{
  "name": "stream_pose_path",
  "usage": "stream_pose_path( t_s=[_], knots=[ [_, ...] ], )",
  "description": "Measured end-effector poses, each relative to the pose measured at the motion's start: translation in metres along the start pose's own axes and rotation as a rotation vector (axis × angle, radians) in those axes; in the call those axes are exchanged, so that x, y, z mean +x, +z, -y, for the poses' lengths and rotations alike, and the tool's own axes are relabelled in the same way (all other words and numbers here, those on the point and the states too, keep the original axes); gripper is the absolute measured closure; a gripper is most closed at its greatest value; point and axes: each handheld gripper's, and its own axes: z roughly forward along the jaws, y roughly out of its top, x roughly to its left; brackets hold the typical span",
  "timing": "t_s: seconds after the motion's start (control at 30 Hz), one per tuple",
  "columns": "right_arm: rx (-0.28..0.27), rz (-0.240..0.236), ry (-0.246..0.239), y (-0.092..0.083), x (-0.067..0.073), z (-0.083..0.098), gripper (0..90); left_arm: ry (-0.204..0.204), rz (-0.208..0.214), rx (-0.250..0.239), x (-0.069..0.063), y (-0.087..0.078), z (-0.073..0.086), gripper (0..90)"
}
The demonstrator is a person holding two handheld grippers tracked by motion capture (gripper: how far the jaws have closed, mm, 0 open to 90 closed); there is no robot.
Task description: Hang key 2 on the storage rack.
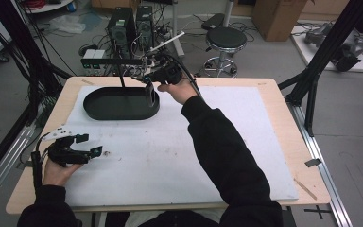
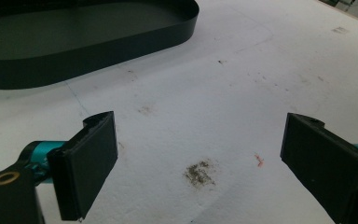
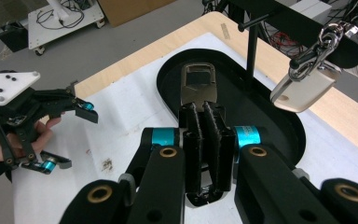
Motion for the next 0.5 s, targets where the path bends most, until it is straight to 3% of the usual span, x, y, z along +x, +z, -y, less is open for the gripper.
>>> stream_pose_path(
  t_s=[0.5],
  knots=[
    [-0.002, 0.038, 0.003, 0.033, -0.007, -0.032, 86.2, 0.0, 0.002, -0.006, 0.001, -0.001, 0.0, 11.3]
  ],
)
